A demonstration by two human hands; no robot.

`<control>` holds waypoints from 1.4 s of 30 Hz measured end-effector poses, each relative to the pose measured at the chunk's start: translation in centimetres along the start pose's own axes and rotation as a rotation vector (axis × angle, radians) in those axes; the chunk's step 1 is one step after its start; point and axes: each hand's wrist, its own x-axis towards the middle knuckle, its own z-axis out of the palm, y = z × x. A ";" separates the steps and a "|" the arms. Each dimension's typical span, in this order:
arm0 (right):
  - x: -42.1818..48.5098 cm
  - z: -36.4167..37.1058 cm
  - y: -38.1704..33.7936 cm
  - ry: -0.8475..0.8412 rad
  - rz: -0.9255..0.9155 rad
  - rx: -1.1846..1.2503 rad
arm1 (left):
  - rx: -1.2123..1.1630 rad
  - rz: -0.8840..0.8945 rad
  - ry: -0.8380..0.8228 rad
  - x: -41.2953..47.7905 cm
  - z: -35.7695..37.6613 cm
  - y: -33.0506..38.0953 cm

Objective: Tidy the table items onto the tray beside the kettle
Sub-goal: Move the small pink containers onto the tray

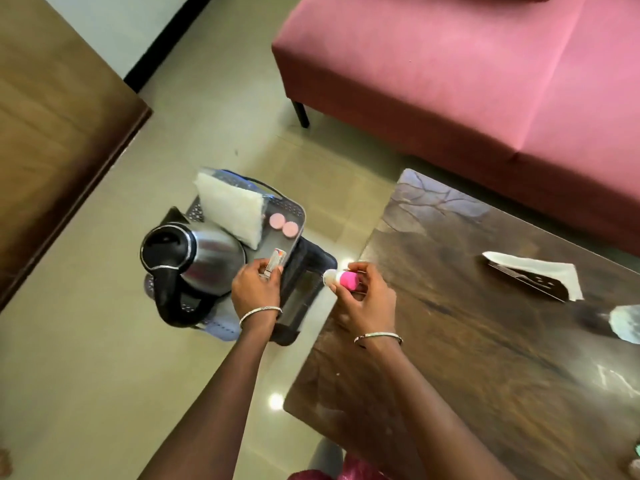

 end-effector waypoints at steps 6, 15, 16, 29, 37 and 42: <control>3.9 6.3 -1.8 -0.039 -0.027 -0.036 | 0.155 0.078 -0.107 5.2 2.3 -0.9; 9.3 11.5 -2.4 -0.062 -0.234 -0.300 | 0.359 0.054 -0.184 9.2 5.9 -3.3; 9.7 11.9 -2.4 -0.076 -0.244 -0.306 | 0.372 0.051 -0.185 9.4 6.1 -3.3; 11.2 15.1 -2.3 -0.105 -0.430 -0.809 | 0.398 0.094 -0.180 10.1 7.1 -3.5; 11.9 16.5 -2.1 -0.120 -0.395 -0.880 | 0.365 0.072 -0.174 8.6 6.4 -4.5; 11.2 15.9 -1.9 -0.176 -0.320 -0.827 | 0.198 0.014 -0.084 6.8 4.7 -4.2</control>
